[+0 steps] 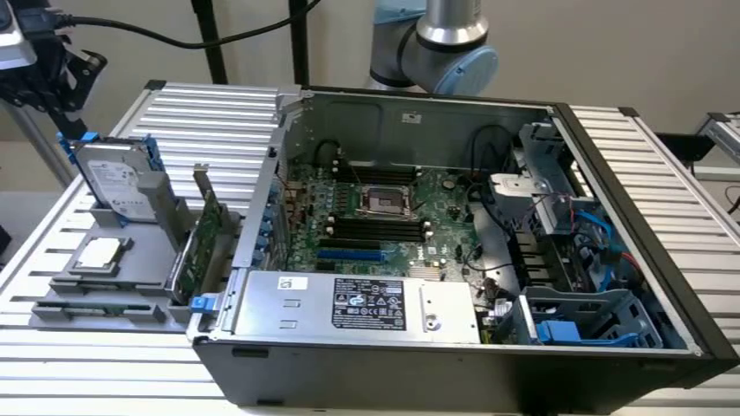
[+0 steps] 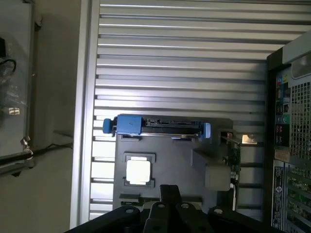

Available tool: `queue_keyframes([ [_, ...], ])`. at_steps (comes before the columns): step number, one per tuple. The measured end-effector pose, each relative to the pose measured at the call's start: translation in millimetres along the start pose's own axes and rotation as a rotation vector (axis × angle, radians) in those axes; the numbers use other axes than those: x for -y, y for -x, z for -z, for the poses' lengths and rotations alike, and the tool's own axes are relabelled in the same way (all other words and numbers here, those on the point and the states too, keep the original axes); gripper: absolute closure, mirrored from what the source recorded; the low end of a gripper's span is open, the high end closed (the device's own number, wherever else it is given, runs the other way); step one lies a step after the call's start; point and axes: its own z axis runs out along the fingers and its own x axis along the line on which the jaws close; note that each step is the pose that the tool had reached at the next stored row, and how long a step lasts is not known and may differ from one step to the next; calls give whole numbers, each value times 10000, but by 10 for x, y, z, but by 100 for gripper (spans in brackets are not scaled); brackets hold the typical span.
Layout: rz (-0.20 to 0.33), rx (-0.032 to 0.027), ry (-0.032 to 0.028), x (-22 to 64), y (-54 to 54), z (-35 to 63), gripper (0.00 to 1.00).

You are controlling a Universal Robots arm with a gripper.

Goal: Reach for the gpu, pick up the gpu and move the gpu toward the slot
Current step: 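Reach for the gpu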

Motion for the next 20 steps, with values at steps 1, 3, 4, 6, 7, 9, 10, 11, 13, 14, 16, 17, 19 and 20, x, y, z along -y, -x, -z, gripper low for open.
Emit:
queue_keyframes([
  [1, 1, -1, 0, 13, 38, -2, 89],
  [3, -1, 0, 0, 44, 129, -10, 89],
  [4, 0, 2, 1, 59, 174, -14, 89],
  [6, 1, 0, 0, 93, 263, -21, 89],
  [7, 0, 0, 0, 111, 312, -26, 89],
  [9, 0, 0, 0, 145, 400, -39, 89],
  [10, 2, 0, 0, 165, 445, -48, 89],
  [11, 0, -2, -1, 185, 485, -59, 89],
  [13, 0, 1, 1, 226, 559, -88, 89],
  [14, 1, 2, 1, 248, 593, -105, 89],
  [16, 0, 1, 0, 288, 660, -139, 89],
  [17, 0, 1, -1, 307, 692, -156, 89],
  [19, 1, 5, 0, 344, 754, -191, 89],
  [20, 1, 7, 0, 362, 786, -209, 89],
])
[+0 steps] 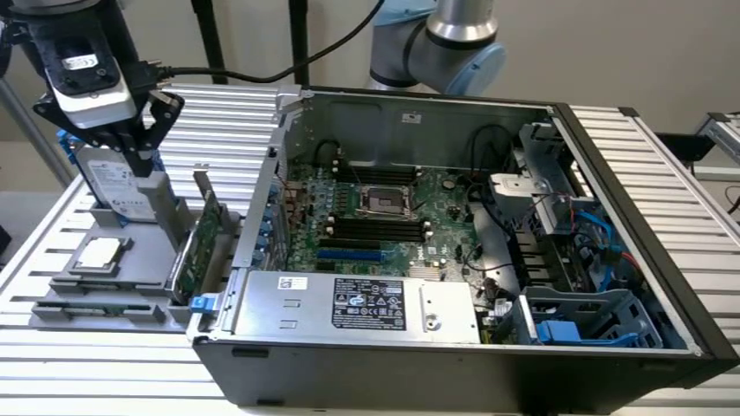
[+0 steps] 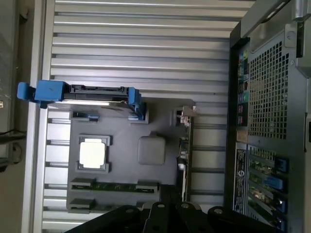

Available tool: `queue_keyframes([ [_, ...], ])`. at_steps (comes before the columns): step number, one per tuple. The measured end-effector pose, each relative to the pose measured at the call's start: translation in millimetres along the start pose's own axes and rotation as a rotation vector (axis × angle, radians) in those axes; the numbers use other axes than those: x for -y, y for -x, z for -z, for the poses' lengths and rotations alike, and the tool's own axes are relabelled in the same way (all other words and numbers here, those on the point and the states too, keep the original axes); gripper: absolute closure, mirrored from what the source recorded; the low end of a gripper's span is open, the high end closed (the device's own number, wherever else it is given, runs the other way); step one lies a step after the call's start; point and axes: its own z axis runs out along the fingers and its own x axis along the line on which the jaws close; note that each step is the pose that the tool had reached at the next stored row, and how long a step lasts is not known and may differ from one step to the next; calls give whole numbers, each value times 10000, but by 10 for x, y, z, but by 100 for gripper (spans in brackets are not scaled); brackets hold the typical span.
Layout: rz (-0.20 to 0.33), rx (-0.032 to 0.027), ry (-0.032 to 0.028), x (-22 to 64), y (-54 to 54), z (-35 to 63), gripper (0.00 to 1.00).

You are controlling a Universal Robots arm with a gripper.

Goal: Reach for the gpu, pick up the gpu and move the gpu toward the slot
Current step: 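Reach for the gpu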

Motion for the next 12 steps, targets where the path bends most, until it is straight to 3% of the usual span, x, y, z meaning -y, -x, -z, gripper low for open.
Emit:
queue_keyframes([
  [4, 0, 6, -1, 45, 128, -62, 89],
  [12, -2, -9, 0, 45, 133, -63, 89],
])
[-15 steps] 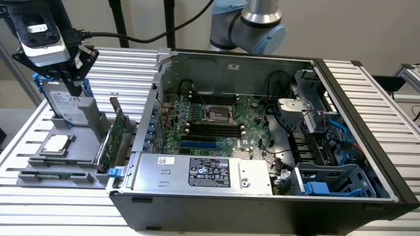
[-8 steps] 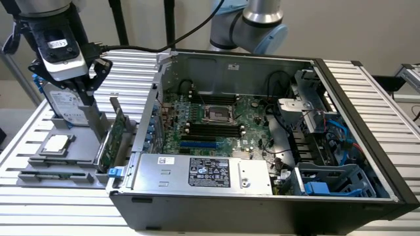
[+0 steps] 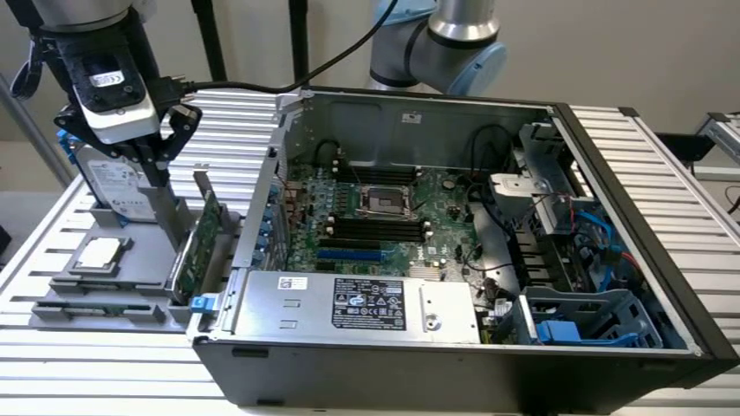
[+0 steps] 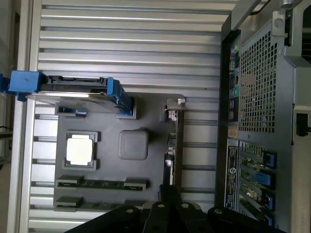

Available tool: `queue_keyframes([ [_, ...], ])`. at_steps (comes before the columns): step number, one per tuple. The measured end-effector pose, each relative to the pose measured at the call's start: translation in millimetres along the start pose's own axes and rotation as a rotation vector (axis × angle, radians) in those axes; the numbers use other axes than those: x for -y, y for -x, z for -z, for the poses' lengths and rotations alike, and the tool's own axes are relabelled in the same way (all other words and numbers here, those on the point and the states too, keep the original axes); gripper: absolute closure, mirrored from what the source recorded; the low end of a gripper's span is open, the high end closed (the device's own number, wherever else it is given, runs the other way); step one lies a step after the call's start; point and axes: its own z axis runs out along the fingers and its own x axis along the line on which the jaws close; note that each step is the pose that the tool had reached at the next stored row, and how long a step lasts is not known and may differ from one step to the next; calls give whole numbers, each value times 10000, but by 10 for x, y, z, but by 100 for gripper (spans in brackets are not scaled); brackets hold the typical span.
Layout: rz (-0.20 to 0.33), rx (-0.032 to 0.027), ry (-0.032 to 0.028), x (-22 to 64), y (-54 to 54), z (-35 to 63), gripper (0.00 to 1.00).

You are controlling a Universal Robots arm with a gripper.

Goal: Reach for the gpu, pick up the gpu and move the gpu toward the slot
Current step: 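Pick up the gpu and move the gpu toward the slot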

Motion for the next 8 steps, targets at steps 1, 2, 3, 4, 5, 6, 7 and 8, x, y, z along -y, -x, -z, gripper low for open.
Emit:
queue_keyframes([
  [1, 0, 0, 0, 0, 0, 0, 89],
  [2, 0, 0, 0, 0, 0, 0, 89],
  [3, 0, 0, 0, 0, 0, 0, 89],
  [4, 0, 0, 0, 0, 0, 0, 89],
  [5, 0, 0, 0, 0, 0, 0, 89],
  [6, 0, 0, 0, 0, 0, 0, 89],
  [7, -1, 0, 0, 0, 0, 0, 88],
  [8, -1, 0, 0, 0, 0, 0, 82],
])
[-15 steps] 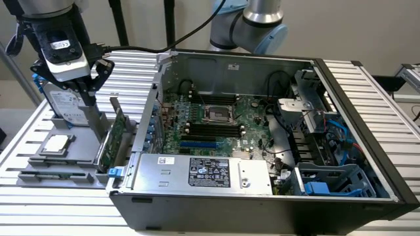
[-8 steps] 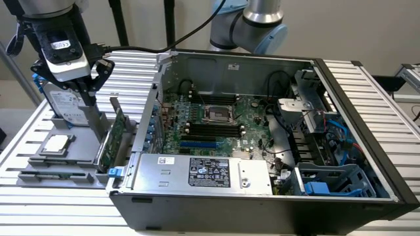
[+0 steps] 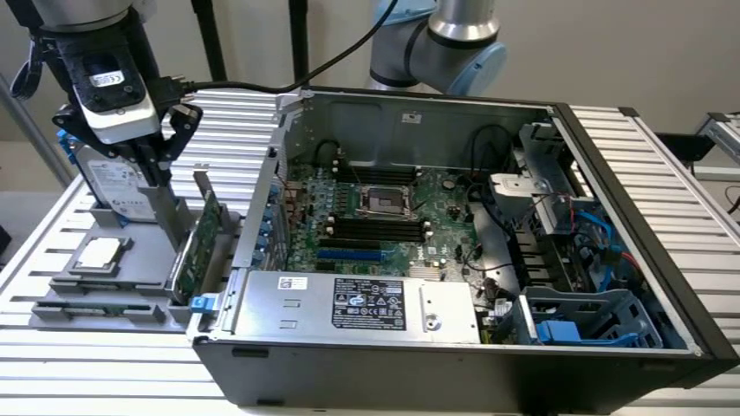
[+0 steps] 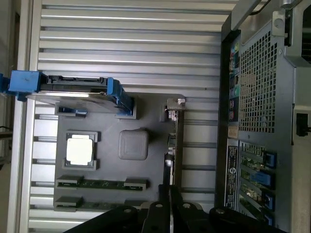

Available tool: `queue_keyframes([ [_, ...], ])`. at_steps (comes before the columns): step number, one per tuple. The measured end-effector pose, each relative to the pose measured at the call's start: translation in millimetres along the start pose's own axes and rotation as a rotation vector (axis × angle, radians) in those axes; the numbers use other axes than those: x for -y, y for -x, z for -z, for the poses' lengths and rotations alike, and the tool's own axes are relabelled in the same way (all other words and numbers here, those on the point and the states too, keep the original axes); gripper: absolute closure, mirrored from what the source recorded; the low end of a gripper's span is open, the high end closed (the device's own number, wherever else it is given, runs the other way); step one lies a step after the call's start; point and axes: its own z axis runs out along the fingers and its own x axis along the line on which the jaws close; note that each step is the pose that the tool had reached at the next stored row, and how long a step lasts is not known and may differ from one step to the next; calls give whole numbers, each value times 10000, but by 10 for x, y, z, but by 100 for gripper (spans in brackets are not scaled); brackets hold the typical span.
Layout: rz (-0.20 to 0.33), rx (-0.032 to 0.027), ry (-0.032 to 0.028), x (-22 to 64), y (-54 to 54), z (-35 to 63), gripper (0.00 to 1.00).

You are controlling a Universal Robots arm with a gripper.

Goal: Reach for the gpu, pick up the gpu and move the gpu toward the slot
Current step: 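Pick up the gpu and move the gpu toward the slot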

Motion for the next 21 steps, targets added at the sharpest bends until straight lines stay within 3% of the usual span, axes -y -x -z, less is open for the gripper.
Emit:
queue_keyframes([
  [4, 0, 0, -1, 0, 0, 0, 64],
  [6, 1, 14, -3, 1, -1, -21, 64],
  [7, 1, 18, -9, 2, -2, -38, 58],
  [21, 1, 22, -10, 11, -3, -293, 58],
])
